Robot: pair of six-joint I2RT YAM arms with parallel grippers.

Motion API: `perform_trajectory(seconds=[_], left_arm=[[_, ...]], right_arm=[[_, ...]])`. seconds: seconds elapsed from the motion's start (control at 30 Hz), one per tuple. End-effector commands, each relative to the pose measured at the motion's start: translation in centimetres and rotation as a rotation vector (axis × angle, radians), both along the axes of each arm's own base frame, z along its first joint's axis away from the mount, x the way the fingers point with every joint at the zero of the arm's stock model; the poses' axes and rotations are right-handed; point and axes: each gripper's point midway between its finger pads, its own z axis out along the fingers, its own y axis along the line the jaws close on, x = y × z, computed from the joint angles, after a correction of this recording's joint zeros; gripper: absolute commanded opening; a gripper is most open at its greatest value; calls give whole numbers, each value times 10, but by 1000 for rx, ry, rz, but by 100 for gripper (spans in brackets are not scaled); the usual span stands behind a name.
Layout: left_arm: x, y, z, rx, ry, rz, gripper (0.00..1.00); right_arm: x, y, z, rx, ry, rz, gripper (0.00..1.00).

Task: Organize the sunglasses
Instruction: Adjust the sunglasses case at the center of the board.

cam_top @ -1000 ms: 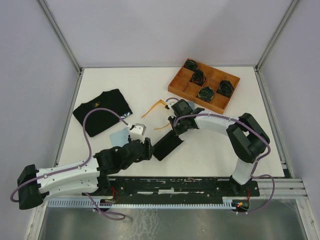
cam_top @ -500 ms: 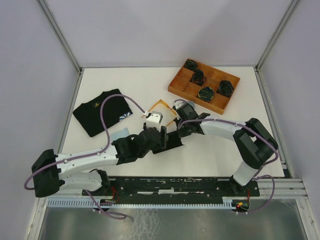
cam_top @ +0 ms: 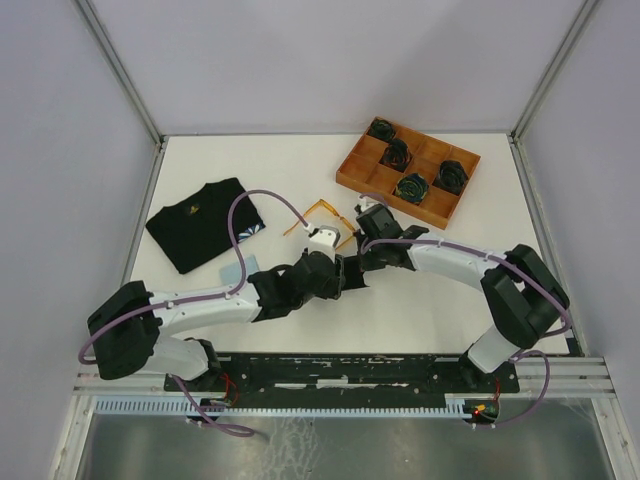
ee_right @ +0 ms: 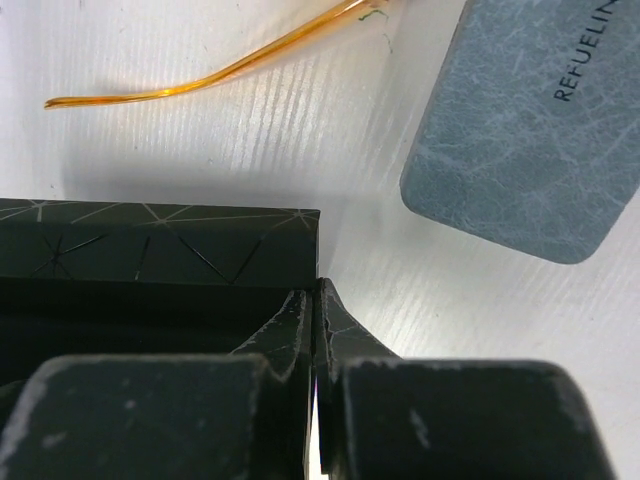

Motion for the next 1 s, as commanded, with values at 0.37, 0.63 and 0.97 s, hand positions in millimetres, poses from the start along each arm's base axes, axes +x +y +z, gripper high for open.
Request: perform_trajectory(seconds=[0.37, 0.63, 0.97], left_arm=[[-20, 15, -30, -63, 55, 1, 46], [-23, 24, -37, -48, 56, 4, 45], [-11, 9, 37, -137, -41, -19, 54]], right_arm=[[14, 3, 38, 80, -51, -134, 0], [12, -1, 33, 48, -25, -140, 0], [8, -35, 19, -105, -62, -165, 0]])
